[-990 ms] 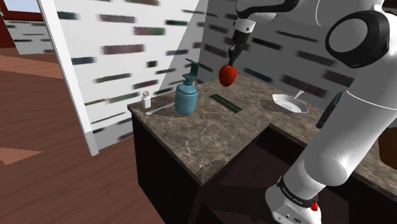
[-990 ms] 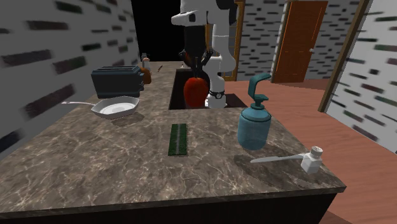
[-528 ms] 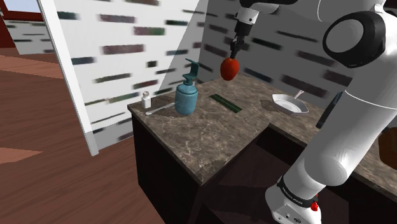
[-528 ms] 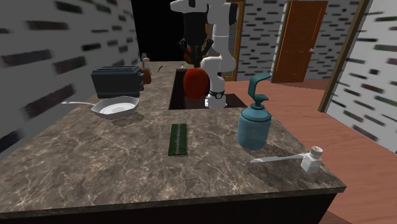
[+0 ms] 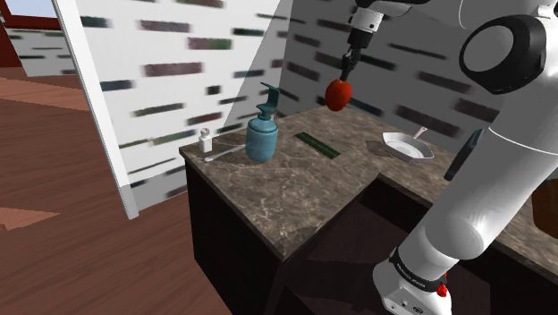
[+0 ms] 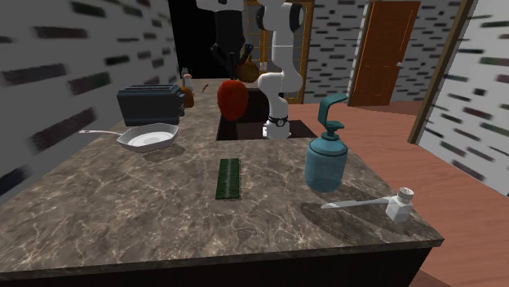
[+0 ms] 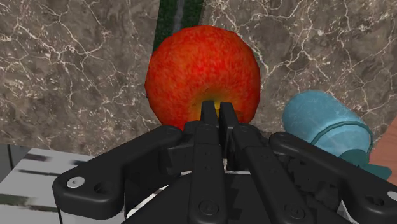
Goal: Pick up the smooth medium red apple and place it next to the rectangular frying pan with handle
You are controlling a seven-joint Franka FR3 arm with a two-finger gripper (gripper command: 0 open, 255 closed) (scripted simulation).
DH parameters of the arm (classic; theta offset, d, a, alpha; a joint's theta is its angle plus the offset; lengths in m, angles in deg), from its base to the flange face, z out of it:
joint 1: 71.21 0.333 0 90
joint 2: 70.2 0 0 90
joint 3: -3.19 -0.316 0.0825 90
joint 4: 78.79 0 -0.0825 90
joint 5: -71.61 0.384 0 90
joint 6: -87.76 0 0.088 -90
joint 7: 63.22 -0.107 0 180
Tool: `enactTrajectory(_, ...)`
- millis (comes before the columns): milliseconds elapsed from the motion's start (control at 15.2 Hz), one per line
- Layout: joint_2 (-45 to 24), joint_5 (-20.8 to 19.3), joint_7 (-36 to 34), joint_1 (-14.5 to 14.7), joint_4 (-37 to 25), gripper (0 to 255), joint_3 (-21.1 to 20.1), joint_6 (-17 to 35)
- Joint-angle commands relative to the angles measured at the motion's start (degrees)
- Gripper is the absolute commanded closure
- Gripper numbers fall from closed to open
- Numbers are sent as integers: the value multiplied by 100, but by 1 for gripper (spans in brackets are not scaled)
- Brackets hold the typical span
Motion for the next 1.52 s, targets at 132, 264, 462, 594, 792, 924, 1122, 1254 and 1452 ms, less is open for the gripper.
enactTrajectory(132, 69, -4, 532, -273, 109, 255, 245, 5)
enactTrajectory(264, 54, 14, 805, -418, 89, 255, 375, -25)
enactTrajectory(462, -21, 69, 1231, -650, 2, 255, 573, -83)
enactTrajectory(594, -108, 126, 1526, -817, -95, 255, 706, -132)
enactTrajectory(792, -297, 249, 1982, -1091, -301, 255, 904, -225)
enactTrajectory(924, -463, 357, 2295, -1295, -482, 255, 1031, -301)
enactTrajectory(1122, -773, 563, 2769, -1643, -825, 255, 1206, -444)
enactTrajectory(1254, -1021, 727, 3084, -1914, -1107, 255, 1301, -563)
enactTrajectory(1452, -1082, 767, 3224, -2005, -1017, 255, 1329, -440)
